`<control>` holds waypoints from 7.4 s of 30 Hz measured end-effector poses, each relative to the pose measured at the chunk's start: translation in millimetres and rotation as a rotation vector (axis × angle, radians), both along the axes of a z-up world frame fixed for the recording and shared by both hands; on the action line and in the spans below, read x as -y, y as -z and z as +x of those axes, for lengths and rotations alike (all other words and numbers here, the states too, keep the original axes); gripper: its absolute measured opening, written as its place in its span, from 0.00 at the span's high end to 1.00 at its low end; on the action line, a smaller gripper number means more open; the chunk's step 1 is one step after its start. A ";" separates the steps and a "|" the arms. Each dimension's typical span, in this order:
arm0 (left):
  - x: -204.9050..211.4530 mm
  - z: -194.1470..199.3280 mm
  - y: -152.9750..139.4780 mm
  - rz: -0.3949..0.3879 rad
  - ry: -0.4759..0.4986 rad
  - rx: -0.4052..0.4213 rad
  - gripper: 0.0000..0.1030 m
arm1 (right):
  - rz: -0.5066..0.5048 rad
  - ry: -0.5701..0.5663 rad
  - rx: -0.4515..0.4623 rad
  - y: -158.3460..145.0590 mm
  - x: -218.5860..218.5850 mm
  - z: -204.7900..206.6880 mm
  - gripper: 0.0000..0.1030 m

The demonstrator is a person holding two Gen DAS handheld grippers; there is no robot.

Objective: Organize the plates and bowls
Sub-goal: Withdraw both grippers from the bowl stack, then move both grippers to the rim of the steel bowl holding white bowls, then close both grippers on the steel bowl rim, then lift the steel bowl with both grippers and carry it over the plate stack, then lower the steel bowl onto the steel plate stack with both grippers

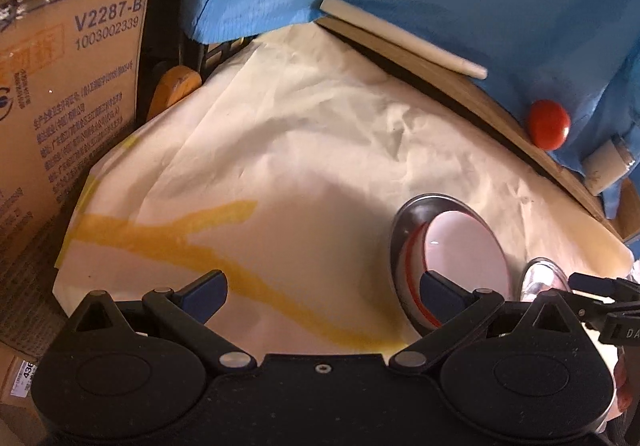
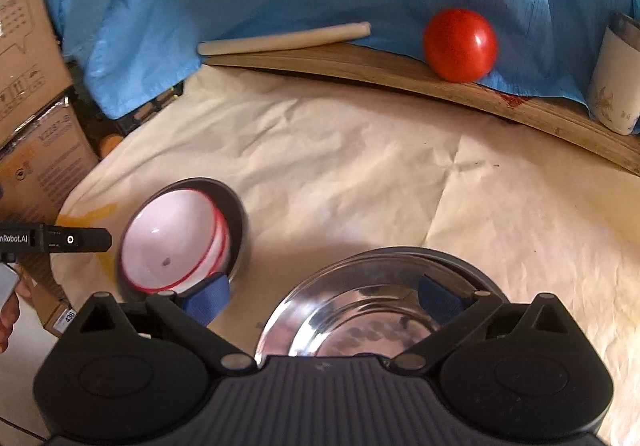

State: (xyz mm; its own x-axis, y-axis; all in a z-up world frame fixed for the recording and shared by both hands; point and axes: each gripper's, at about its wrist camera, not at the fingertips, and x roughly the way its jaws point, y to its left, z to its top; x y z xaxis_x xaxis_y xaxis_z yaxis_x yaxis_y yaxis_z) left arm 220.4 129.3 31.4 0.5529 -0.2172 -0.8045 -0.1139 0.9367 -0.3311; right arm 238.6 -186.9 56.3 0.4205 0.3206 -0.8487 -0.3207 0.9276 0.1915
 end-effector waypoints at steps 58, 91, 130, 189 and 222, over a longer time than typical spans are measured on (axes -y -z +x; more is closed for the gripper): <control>26.0 16.7 7.3 0.020 0.077 -0.024 0.53 | -0.096 -0.187 -0.114 26.9 -60.5 41.3 0.40; 37.1 19.1 5.2 -0.055 0.057 -0.032 0.91 | 0.151 0.033 -0.332 32.5 -47.1 37.9 0.87; 106.9 12.3 -37.4 -0.078 0.147 -0.059 0.95 | 0.282 0.195 -0.261 -4.8 49.0 3.8 0.87; 214.4 17.2 -13.0 0.049 0.343 -0.072 0.93 | 0.269 0.352 -0.309 27.8 142.6 -18.6 0.87; 210.9 18.3 -16.2 0.039 0.331 -0.050 0.90 | 0.244 0.369 -0.219 19.0 139.5 -23.6 0.86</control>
State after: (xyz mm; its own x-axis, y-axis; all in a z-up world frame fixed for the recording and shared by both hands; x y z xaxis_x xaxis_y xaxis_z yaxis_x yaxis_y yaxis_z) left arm 238.7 -81.6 47.6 0.4169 -0.3467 -0.8402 0.1835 0.9375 -0.2958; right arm 214.9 -326.4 37.3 0.3635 0.3843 -0.8486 0.0931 0.8914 0.4435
